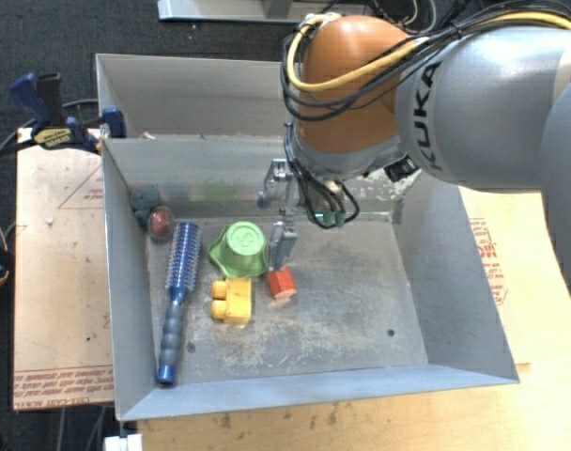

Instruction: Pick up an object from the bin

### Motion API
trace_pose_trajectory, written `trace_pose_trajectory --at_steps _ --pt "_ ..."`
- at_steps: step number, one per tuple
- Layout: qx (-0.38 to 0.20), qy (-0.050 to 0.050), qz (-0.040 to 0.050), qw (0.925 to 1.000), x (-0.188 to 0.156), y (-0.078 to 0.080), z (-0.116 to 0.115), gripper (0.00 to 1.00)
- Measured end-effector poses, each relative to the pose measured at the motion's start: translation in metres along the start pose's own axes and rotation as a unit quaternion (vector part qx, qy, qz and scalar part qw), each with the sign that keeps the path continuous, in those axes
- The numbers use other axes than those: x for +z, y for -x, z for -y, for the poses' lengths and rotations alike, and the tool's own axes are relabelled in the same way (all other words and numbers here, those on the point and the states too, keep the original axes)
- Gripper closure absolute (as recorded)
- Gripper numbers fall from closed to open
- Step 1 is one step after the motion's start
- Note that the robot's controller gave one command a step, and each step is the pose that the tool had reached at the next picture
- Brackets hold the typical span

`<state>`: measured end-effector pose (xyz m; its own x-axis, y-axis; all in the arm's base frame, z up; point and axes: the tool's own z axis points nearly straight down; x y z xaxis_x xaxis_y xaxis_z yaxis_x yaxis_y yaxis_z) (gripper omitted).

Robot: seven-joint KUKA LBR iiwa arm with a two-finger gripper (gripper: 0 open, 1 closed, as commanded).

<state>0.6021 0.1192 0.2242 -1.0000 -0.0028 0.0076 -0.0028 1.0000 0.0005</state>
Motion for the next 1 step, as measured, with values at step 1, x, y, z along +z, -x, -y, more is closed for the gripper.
trace_pose_trajectory --at_steps 1 --pt "-0.042 0.004 0.0183 0.9990 0.0870 -0.0004 -0.0241 0.00"
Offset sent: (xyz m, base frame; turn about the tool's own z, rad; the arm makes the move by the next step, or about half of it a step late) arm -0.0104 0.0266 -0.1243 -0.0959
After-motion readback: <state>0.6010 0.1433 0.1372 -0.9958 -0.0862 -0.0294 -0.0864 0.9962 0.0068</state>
